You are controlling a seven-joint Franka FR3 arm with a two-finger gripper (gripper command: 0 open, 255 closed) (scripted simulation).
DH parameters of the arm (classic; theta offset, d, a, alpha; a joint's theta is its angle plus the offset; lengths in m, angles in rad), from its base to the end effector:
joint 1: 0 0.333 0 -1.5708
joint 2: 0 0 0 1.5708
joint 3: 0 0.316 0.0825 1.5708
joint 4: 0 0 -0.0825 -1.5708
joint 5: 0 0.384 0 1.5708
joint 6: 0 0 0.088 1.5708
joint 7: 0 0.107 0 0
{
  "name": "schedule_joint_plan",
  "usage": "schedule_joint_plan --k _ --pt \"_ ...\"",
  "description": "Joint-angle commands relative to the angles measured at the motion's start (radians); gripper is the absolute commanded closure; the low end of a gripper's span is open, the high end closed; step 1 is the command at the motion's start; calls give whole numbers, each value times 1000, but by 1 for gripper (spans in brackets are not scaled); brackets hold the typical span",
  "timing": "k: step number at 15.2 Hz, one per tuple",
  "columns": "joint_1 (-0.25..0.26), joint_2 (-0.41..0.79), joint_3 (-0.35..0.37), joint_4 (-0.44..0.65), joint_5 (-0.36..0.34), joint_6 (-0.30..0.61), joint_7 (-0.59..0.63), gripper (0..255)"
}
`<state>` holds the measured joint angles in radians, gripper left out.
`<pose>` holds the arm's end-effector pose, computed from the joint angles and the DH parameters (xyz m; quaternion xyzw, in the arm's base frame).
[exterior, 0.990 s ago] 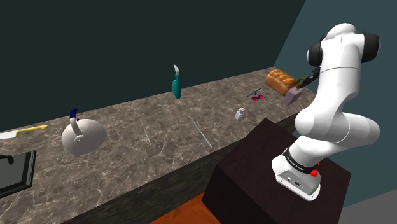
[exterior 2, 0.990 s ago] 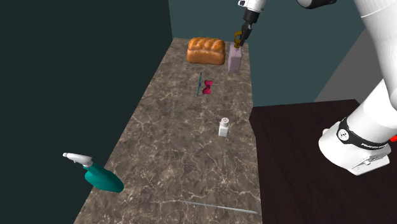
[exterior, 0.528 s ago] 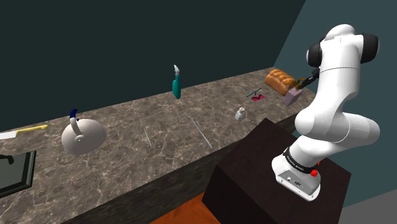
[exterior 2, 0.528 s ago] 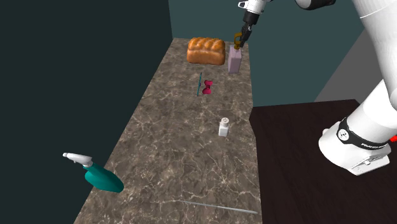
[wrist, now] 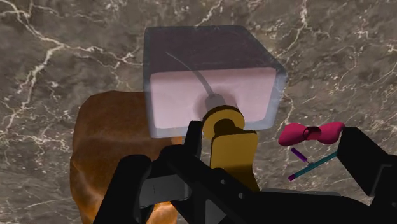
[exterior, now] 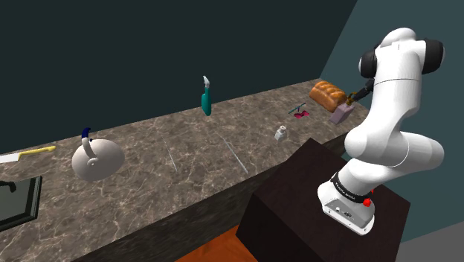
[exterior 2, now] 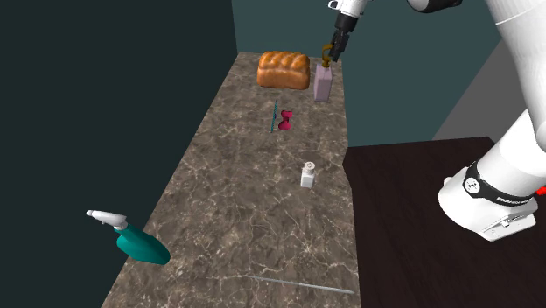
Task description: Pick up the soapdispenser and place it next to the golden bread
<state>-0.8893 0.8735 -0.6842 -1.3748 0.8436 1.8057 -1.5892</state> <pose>0.1657 -0.6916 0.2505 -0.9816 0.0815 -0.1312 0.1119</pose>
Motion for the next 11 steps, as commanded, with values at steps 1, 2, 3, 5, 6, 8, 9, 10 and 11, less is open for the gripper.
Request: schedule_joint_plan --k 1,2,3,5,6,8,9,10,11 --pt "-9 -16 -10 21 -14 -34 9 0" --pt "-17 -25 -16 39 -22 -57 16 0" --pt "-24 -31 -21 55 -29 -77 21 0" --pt "-24 -31 -21 55 -29 -77 21 0" --pt "-24 -31 -21 55 -29 -77 21 0" --pt "-24 -31 -21 55 -29 -77 21 0" --pt "-24 -31 -21 55 -29 -77 21 0" --pt "-24 -31 -21 55 -29 -77 21 0" --pt "-24 -31 -21 55 -28 -77 21 0"
